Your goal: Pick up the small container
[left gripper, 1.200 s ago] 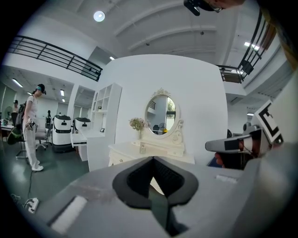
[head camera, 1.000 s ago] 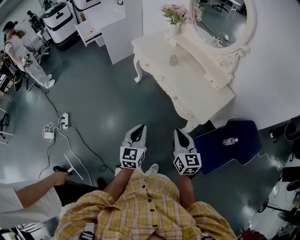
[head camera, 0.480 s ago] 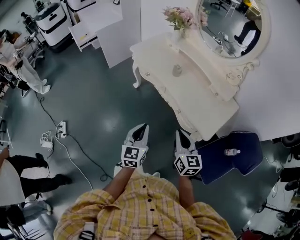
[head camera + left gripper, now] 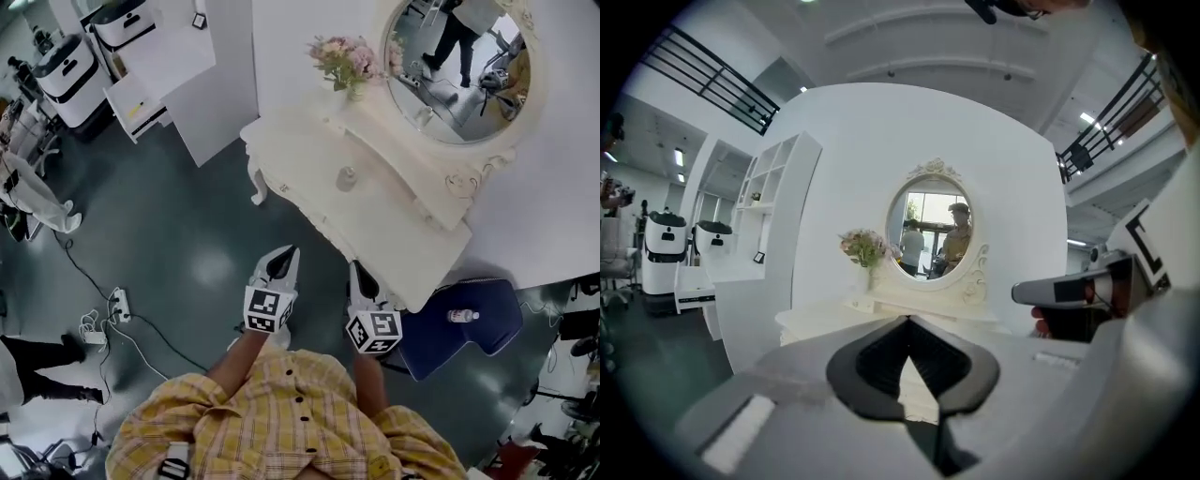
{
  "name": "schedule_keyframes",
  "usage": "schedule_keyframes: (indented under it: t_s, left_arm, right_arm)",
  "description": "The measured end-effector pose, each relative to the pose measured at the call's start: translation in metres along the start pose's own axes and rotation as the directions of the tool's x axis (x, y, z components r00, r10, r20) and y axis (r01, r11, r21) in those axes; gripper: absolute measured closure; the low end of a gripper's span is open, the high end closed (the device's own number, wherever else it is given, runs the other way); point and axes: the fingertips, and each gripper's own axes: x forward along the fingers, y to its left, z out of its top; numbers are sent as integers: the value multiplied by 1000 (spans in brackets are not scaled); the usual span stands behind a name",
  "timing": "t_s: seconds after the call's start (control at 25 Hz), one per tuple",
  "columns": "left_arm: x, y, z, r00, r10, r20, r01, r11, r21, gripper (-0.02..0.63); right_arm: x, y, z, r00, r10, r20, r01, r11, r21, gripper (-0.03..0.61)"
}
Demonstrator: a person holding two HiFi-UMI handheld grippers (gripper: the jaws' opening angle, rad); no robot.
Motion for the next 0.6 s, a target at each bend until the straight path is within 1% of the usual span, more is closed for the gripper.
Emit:
schedule_keyframes:
  t_s: [0.2,0.4,0.6]
  left_arm:
    - [33,21,13,997,-71,-15,71,997,23,615]
    - [60,27,4,992,-114,-59,117,992,49,615]
    - [88,31,5,985,-144,-91,149,987,53,615]
  right_arm:
    - [29,-10,12,997,-77,14,77,997,31,577]
    - [46,-26,12,992,-130,3,130,991,42,577]
    - [61,-46,15,986,-169,6,168,984,63,577]
